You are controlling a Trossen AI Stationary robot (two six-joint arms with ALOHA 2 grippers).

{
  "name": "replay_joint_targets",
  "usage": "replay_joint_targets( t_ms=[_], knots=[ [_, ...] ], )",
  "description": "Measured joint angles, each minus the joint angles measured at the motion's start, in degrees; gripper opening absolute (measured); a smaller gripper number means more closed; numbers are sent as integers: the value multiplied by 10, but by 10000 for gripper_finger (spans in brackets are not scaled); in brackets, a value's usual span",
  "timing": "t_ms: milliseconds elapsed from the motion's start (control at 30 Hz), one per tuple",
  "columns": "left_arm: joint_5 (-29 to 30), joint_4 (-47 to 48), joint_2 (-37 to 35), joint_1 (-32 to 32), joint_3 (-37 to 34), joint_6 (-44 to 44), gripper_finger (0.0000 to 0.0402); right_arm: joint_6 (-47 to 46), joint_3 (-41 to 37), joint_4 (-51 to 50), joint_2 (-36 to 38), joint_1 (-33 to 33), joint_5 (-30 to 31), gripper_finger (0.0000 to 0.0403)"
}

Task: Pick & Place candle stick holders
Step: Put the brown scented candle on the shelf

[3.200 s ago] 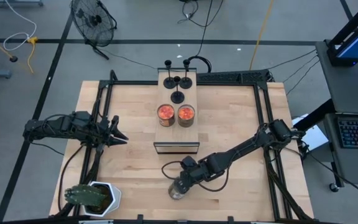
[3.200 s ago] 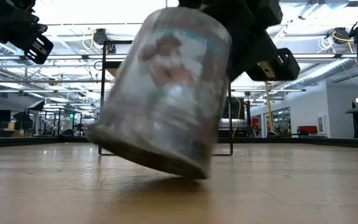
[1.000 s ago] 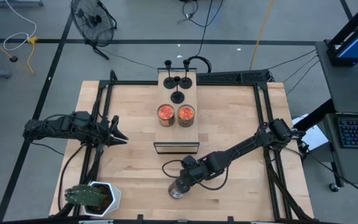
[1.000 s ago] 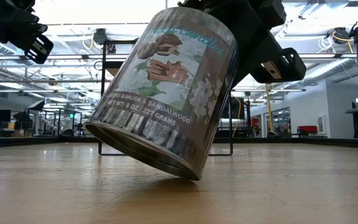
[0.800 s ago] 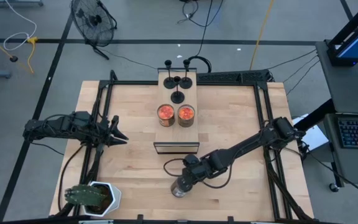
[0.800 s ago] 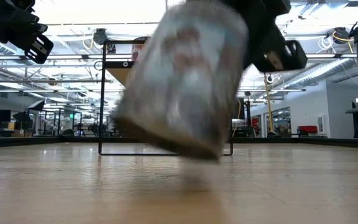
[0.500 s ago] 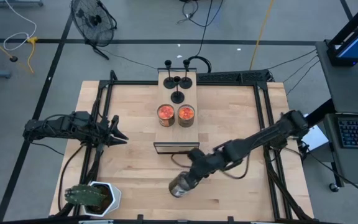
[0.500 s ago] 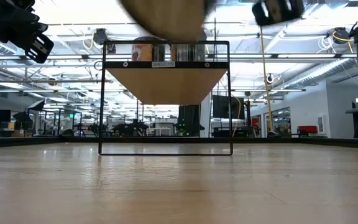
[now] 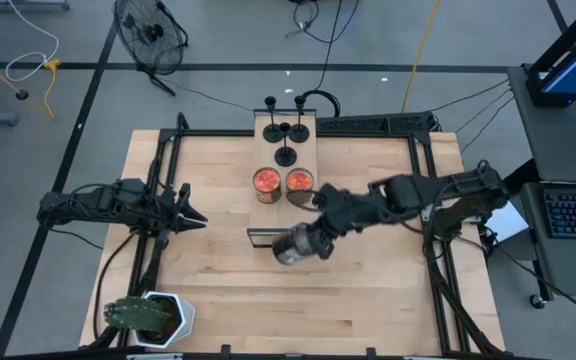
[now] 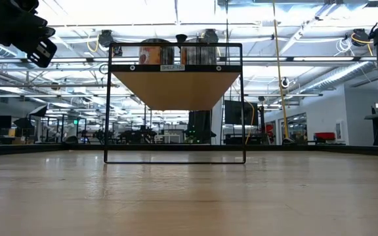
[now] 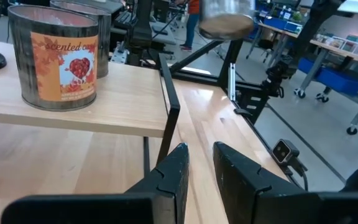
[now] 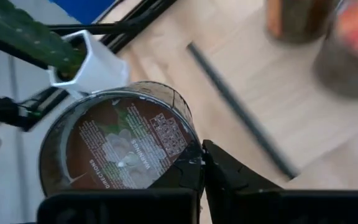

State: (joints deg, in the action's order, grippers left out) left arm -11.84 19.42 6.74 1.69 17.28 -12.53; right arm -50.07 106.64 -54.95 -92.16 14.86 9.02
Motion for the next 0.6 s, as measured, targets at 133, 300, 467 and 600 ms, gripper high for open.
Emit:
replay_joint_targets(
  t_ms=[133,300,467,600],
  knots=[
    [0,0,0,0,0,-8,81,87,73,-50,-33,-45,-1,0],
    [0,0,0,0,0,-16,81,187,142,-93,-84,-93,-11,0],
    [0,0,0,0,0,-18,81,245,177,-130,-123,-126,-29,0],
    [0,0,0,0,0,-22,81,268,186,-152,-140,-140,-32,0]
  ],
)
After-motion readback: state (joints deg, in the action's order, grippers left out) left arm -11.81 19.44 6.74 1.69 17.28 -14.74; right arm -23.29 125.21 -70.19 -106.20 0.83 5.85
